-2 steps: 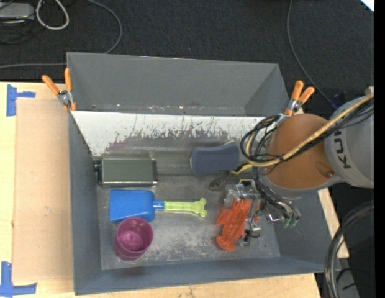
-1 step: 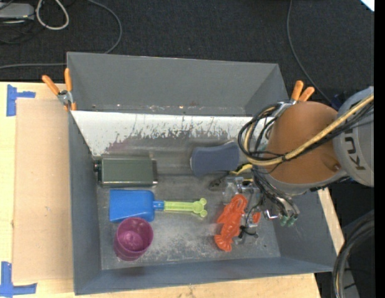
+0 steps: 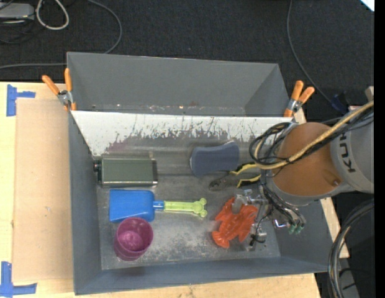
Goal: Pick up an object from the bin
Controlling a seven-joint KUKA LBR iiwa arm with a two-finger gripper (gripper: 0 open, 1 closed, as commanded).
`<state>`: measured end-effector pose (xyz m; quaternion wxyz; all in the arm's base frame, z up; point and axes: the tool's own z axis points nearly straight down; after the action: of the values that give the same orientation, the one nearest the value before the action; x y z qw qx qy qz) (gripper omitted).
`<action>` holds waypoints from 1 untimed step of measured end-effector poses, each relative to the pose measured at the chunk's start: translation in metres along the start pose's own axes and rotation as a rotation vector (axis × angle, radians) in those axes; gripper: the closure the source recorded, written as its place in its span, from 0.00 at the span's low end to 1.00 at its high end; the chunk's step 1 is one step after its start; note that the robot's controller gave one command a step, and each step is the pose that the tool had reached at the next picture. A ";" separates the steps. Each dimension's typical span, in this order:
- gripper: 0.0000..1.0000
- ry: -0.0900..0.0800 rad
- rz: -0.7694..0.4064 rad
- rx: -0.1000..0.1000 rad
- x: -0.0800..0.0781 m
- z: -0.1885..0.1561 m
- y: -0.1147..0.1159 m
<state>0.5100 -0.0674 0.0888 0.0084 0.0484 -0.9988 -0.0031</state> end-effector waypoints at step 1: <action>1.00 -0.030 -0.097 0.000 -0.001 -0.045 0.033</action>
Offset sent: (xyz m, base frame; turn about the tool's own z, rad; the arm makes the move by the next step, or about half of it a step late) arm 0.0000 0.0000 0.0000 0.0000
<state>0.5085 -0.0344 0.1343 -0.0066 0.0965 -0.9953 -0.0043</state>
